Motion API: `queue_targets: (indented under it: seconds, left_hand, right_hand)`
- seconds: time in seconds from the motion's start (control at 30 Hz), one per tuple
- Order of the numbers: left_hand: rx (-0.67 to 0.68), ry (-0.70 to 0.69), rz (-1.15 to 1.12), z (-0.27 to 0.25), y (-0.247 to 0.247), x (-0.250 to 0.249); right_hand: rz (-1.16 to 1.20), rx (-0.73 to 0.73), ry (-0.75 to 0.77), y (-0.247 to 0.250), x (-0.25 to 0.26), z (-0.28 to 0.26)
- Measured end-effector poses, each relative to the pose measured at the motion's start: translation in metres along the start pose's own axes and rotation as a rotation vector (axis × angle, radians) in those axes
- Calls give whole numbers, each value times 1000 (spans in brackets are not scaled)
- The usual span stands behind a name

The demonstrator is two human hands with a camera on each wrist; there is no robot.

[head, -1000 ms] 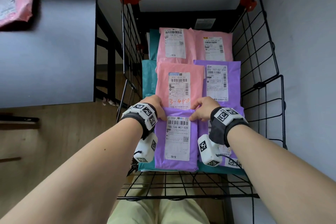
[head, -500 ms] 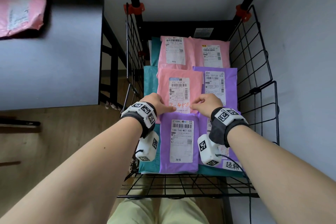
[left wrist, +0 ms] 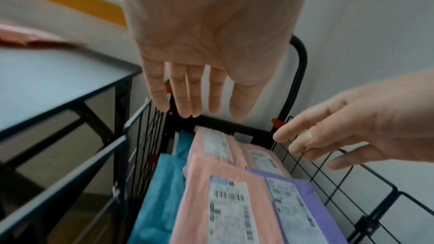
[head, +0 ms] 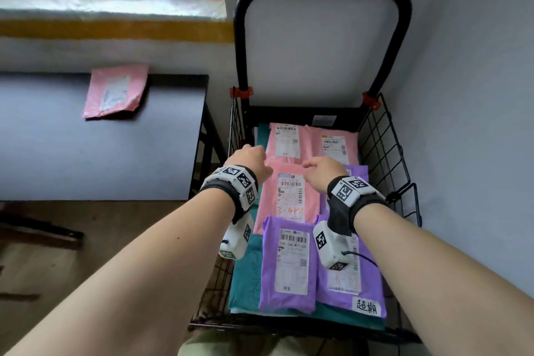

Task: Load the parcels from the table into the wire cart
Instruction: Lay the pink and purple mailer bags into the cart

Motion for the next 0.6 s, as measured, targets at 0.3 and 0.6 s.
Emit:
queue_targets:
  seconds: [0.3, 0.6]
  left_hand:
    - [-274, -49, 156, -34, 98, 47]
    - [-394, -113, 253, -67, 166, 173]
  right_hand:
    - [-231, -88, 204, 19, 124, -30]
    - [-242, -169, 176, -41, 254, -46]
Point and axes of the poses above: each hand's wrist, its own z-axis towards the middle knuckle, its own y-axis out of the back of the hand, x = y × z, the point moved 7 cm from there along z, towards the middle knuckle, and after that the axes turned 8 degrees about z, right-handed, at the moved point
